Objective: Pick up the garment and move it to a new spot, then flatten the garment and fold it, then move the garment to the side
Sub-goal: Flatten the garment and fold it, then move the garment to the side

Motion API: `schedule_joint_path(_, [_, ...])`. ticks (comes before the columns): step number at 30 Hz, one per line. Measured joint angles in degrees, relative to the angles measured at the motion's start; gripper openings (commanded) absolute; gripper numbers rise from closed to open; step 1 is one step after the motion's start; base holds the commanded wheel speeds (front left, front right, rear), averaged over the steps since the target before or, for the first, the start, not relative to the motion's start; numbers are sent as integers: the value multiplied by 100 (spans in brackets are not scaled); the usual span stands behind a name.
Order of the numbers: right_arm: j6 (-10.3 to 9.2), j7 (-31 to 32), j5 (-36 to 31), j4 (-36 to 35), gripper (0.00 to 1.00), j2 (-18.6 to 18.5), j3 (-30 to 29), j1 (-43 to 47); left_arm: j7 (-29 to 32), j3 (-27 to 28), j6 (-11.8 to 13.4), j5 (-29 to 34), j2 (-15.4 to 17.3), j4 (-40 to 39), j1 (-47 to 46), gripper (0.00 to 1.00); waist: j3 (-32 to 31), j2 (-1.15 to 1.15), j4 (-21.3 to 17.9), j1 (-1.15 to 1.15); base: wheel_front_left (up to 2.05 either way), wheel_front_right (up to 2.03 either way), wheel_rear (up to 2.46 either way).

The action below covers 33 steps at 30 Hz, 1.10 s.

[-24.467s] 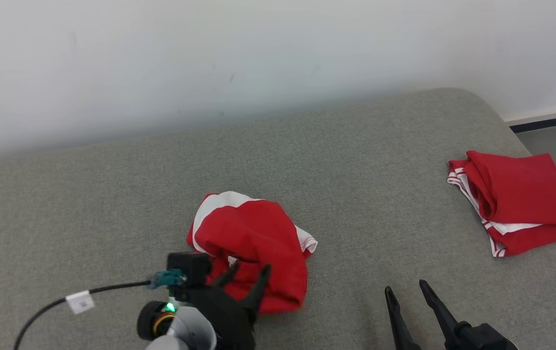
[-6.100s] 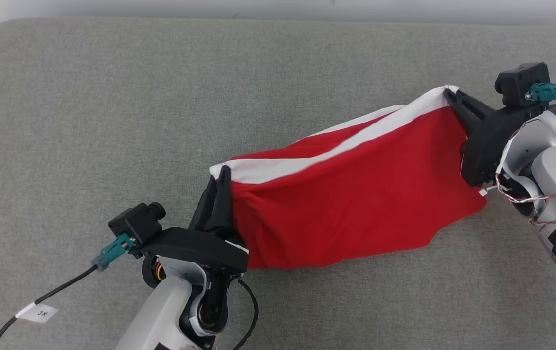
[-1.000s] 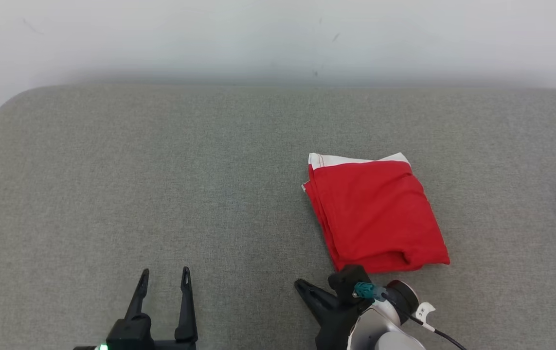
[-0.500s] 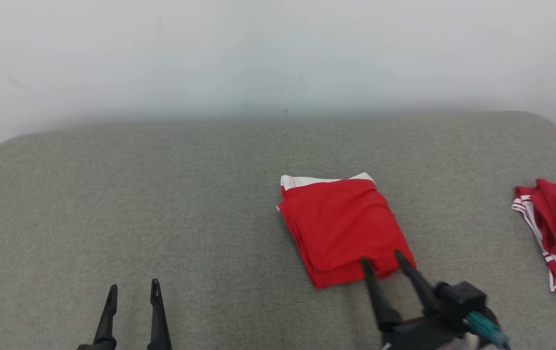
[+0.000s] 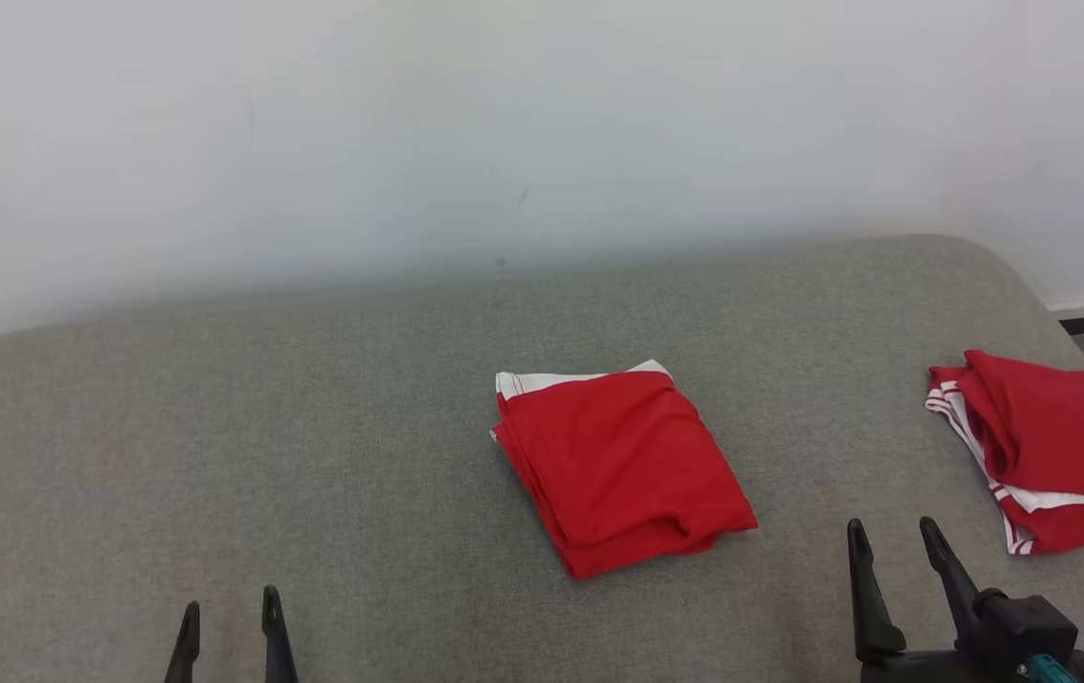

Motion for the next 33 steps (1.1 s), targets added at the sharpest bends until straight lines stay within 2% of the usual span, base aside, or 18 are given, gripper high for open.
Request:
schedule_joint_path(7, [0, 66, 46, 309, 100, -59, -133, 68, 0, 105, -96, 264, 27, 491, 60, 100, -114, 0, -62, 0, 0, 0, 0])
schedule_joint_path(16, [0, 541, 132, 421, 100, -172, 96, 56, 0, 437, -208, 294, 130, 855, 38, 100, -122, 0, -38, 0, 0, 0, 0])
schedule_joint_path(33, [0, 683, 225, 30, 100, -301, 223, 133, 0, 666, -258, 370, 73, 491, 73, 100, -45, 0, 94, 0, 0, 0, 0])
